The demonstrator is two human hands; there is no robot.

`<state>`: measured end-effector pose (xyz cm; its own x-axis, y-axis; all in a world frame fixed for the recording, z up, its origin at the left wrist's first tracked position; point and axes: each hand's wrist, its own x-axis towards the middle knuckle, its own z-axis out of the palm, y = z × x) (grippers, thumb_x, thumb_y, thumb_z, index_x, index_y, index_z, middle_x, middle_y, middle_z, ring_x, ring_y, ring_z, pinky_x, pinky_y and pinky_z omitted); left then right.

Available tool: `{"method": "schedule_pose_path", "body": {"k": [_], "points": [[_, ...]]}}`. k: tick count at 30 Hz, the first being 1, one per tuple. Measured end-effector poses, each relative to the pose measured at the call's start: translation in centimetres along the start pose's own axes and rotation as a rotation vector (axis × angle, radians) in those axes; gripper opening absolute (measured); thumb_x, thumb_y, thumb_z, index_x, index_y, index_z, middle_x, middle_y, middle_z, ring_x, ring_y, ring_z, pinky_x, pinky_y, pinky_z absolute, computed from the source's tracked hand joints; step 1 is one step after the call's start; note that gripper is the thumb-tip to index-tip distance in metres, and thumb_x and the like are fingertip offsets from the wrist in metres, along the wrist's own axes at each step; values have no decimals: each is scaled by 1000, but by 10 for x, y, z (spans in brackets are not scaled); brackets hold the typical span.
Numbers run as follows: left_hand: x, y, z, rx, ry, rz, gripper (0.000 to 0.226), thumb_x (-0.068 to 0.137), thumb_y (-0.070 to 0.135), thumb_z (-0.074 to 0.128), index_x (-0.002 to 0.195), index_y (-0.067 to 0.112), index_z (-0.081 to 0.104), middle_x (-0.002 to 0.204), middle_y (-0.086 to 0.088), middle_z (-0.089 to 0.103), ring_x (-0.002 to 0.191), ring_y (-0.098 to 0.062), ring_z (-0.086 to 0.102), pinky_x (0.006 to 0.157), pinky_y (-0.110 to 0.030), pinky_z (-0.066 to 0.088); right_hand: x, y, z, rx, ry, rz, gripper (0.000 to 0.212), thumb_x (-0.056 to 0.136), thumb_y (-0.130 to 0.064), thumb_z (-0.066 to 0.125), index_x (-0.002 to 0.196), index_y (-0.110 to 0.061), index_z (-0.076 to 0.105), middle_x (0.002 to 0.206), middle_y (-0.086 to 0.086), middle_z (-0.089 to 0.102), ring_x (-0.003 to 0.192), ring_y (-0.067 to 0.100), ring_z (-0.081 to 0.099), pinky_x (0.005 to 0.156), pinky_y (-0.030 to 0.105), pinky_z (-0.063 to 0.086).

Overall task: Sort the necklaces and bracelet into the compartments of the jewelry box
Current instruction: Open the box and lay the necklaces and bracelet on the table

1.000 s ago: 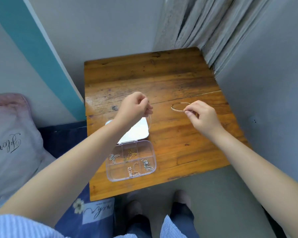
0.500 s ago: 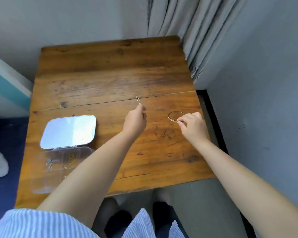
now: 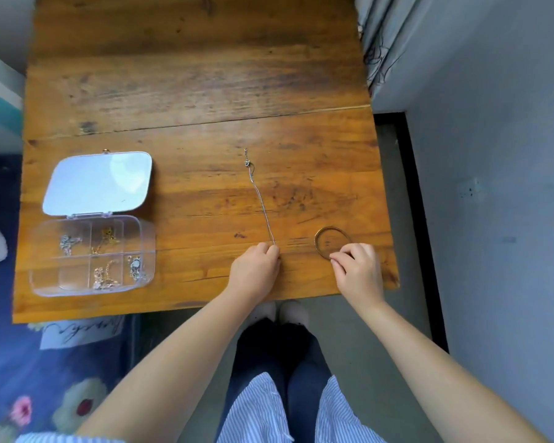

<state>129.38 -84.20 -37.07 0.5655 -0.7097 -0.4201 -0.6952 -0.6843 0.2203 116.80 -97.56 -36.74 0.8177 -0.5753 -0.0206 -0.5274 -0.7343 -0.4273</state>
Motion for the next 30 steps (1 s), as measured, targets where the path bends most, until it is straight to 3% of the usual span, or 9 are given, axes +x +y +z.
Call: {"method": "schedule_pose_path", "body": {"k": [2,5,9,14,20,23,25,27,30], "points": [[-8,0,-1,-14,63,38,20,91,21,51,101,4,56,100,-14,60,95,-29,58,58,-36,49,-2,-2,0,-11,-3,14,16,57,10,79,66,0,71,65,16,68,65,37,63,57,42,54],[-19,1,-5,-17,94,131,22,63,8,81,73,-1,63,67,-16,63,60,-32,64,32,-28,44,-3,-6,-1,-48,-14,29,17,58,11,77,69,0,71,69,16,69,69,36,65,59,42,52],[-28,-2,-6,-85,80,94,22,80,13,65,98,0,60,90,-18,63,84,-33,61,49,-34,49,-4,-19,-3,-86,-21,11,20,58,10,76,74,-1,71,76,16,71,75,38,65,62,44,52],[-60,-38,-25,-133,198,61,28,48,0,84,70,1,67,60,-13,65,48,-28,61,28,-21,41,5,-76,4,-26,-26,-138,21,56,12,76,72,0,70,76,18,70,78,38,66,67,45,52],[-108,-146,-57,-202,397,-110,21,62,-9,75,81,-4,68,69,-18,69,59,-31,65,36,-29,53,19,-189,29,105,-67,-327,18,56,10,77,70,2,69,70,17,70,74,36,67,65,45,54],[-127,-210,-66,-221,414,-206,14,68,-9,71,81,-7,68,73,-22,68,66,-35,65,41,-35,54,23,-244,47,142,-185,-390,11,64,7,74,73,3,68,69,19,70,72,35,66,61,42,56],[-132,-246,-68,-253,342,-271,11,80,-2,63,89,-6,68,84,-23,68,81,-36,62,54,-40,54,26,-274,63,101,-311,-333,5,78,-2,64,80,1,67,79,19,70,81,33,63,64,39,52],[-127,-275,-67,-212,216,-291,20,90,8,51,99,0,68,93,-16,64,95,-30,56,68,-39,51,31,-298,81,-30,-450,-253,16,87,-12,53,81,-3,64,88,17,68,89,31,59,66,36,47],[-109,-299,-70,-151,5,-256,23,92,11,47,97,5,69,89,-8,54,97,-27,54,73,-34,50,40,-329,97,-275,-610,-174,15,87,-7,49,83,-7,63,98,17,67,93,33,62,67,35,48]]}}
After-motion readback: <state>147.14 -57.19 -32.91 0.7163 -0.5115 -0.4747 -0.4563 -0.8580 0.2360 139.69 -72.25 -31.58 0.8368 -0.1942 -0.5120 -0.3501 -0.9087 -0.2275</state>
